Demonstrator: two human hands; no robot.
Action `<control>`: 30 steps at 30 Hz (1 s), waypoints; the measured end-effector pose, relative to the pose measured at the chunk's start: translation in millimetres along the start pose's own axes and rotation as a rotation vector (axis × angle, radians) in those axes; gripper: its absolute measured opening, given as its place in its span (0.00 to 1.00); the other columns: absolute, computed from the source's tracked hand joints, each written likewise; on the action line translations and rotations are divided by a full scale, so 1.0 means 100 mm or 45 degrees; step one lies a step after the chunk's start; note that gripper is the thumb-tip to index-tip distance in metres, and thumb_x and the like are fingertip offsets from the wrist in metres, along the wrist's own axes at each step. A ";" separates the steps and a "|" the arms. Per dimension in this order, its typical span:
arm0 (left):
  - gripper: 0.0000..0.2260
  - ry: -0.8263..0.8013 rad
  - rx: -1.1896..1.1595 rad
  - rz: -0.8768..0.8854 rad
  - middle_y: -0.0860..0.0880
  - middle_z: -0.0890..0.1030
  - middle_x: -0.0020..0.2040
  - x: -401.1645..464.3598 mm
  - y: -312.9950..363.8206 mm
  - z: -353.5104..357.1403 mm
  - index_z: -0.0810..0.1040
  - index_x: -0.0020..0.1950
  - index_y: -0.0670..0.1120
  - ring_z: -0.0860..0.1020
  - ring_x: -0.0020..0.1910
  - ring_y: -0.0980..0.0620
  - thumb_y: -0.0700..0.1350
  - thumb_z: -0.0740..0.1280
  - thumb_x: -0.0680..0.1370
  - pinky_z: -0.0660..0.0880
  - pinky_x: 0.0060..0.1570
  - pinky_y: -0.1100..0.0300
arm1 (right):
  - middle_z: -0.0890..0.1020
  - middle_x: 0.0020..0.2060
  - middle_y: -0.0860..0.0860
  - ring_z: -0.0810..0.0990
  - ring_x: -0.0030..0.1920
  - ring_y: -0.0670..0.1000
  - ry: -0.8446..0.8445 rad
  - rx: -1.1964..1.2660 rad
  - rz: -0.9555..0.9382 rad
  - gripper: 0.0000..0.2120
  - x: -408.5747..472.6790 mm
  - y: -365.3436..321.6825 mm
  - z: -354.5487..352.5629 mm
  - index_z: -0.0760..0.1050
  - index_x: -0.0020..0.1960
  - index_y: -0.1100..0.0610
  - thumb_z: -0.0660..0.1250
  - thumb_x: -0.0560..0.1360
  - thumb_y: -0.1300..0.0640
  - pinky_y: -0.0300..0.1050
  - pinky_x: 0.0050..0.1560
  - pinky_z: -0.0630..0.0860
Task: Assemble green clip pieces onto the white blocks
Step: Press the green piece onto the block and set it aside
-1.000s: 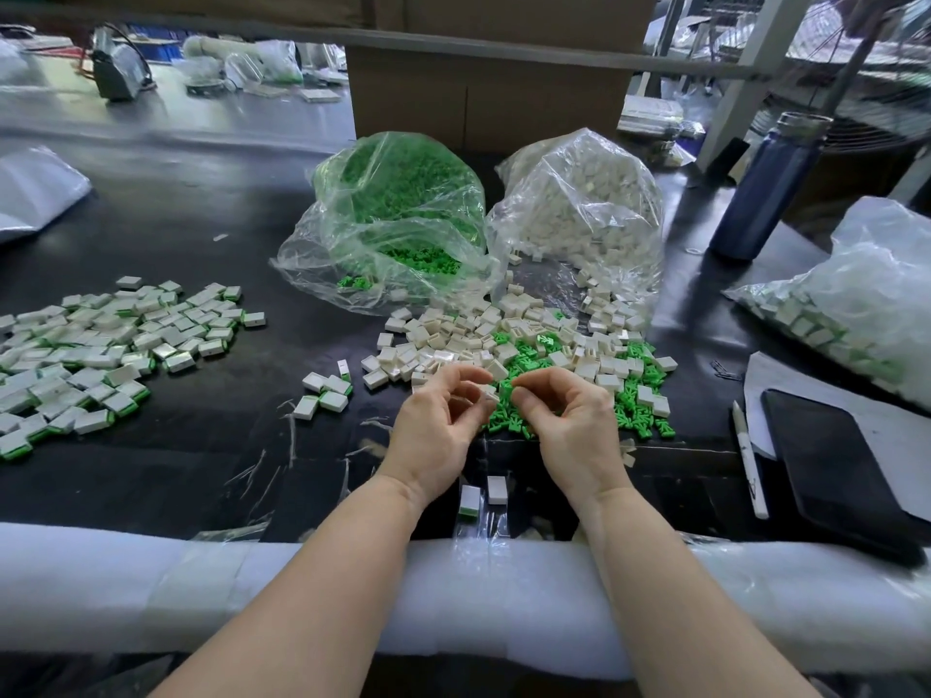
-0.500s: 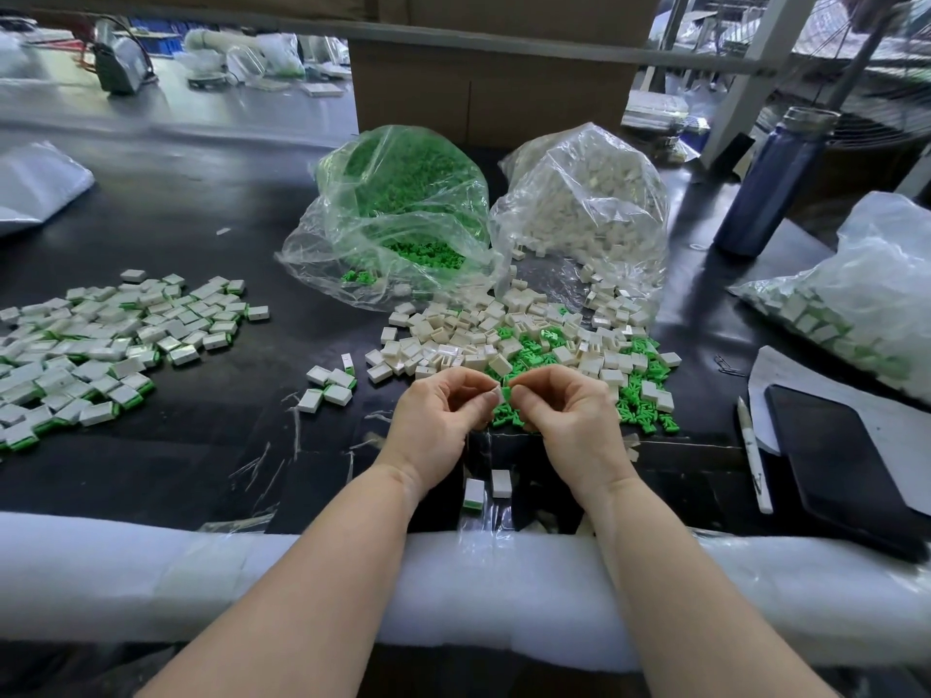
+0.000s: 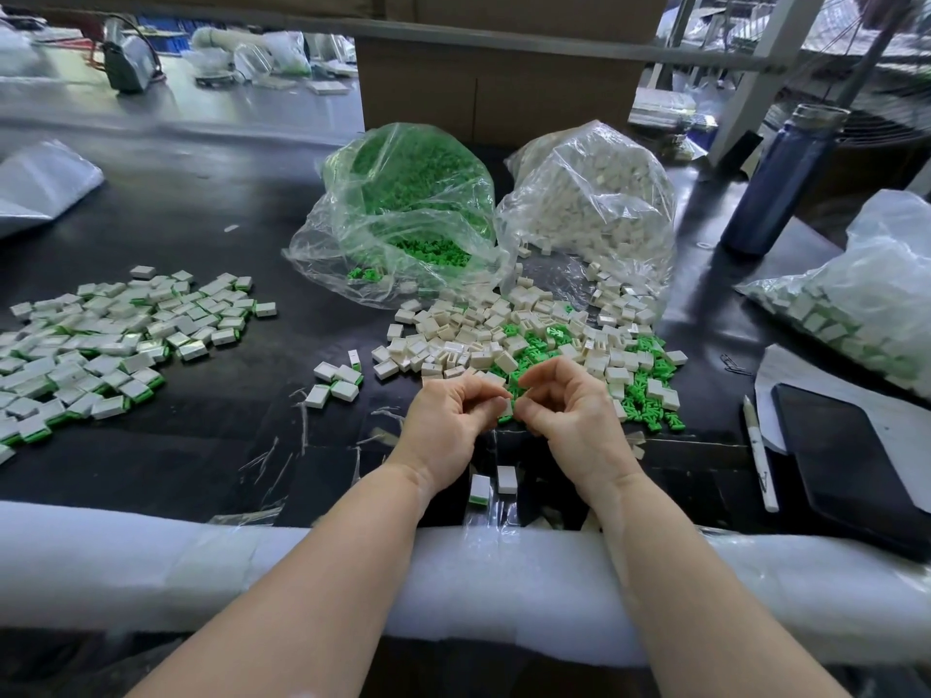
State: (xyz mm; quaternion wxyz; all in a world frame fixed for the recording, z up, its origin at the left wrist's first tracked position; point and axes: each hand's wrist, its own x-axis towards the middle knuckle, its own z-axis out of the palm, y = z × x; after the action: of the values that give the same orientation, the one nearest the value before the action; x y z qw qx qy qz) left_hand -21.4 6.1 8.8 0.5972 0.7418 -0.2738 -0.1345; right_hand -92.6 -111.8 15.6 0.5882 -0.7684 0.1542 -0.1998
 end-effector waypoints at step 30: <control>0.03 -0.008 0.047 0.061 0.45 0.81 0.41 0.01 -0.04 0.00 0.79 0.48 0.44 0.78 0.42 0.51 0.41 0.68 0.75 0.77 0.50 0.57 | 0.80 0.31 0.52 0.77 0.30 0.45 0.037 0.227 0.018 0.06 0.03 0.02 -0.01 0.78 0.40 0.59 0.68 0.73 0.67 0.36 0.33 0.76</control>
State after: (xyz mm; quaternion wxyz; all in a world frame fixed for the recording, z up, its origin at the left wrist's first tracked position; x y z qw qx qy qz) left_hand -19.3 6.1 5.1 0.5855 0.7455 -0.2960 -0.1174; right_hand -91.0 -114.6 14.4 0.6535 -0.7088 0.1496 -0.2196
